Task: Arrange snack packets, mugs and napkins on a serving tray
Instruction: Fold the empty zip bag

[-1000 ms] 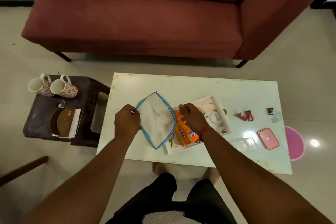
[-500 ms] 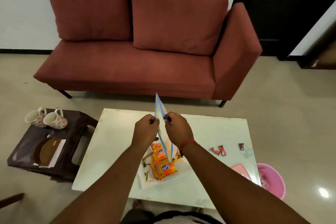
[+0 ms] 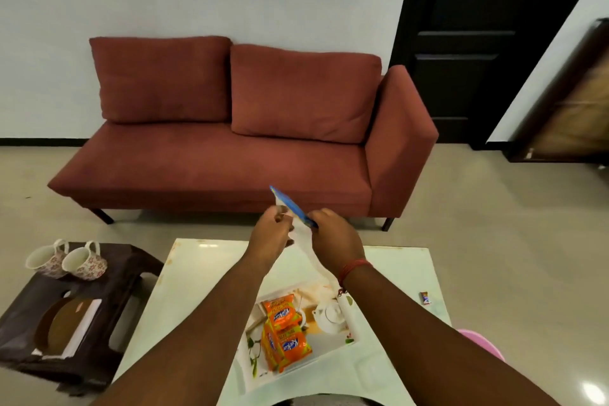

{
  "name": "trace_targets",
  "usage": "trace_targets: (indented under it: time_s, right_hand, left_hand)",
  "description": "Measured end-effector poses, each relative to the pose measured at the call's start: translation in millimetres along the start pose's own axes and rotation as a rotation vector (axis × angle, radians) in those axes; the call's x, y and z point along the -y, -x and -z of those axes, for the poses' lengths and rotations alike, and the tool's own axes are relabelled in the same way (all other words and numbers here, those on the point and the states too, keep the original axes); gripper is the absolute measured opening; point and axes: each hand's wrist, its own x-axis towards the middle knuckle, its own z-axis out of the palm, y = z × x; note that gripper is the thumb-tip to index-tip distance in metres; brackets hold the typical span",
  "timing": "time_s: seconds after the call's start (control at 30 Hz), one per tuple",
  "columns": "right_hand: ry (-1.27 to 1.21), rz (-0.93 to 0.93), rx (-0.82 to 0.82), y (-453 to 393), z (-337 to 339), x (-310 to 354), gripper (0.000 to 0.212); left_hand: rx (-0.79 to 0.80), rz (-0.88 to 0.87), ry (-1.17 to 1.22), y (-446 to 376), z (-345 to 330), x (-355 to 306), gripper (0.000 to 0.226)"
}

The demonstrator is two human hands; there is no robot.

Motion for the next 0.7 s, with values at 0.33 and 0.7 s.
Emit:
trace_targets:
  time_s: [0.33,0.7]
  right_hand:
    - [-0.051,-0.031,0.098,-32.6,36.3,10.3,0.029]
    - [-0.078,-0.029,0.07,-37.2,28.9,55.9,0.013]
  left_hand:
    - [0.034,-0.398,-0.201,-26.4,82.1,-6.6,0.004]
    - [0.122,-0.478,-0.159,-14.4,70.2,-24.6,0.006]
